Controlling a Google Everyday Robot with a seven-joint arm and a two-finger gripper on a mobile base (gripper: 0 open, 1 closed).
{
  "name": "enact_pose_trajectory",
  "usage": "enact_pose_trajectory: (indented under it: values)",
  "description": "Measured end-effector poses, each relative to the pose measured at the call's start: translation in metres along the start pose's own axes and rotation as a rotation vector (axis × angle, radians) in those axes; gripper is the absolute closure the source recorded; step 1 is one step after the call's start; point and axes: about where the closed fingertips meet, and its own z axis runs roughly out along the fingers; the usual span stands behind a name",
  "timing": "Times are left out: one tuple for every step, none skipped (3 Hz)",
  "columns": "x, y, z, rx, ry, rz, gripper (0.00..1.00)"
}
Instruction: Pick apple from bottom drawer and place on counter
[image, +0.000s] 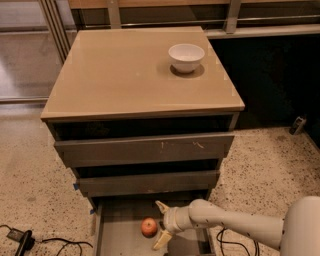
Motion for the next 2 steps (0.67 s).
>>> enact_pose_trajectory:
  values:
    - [0.024,0.007,0.023,-0.003,-0.004,0.039,0.00]
    - [0.045,0.008,0.045,0.010,-0.033,0.071,0.00]
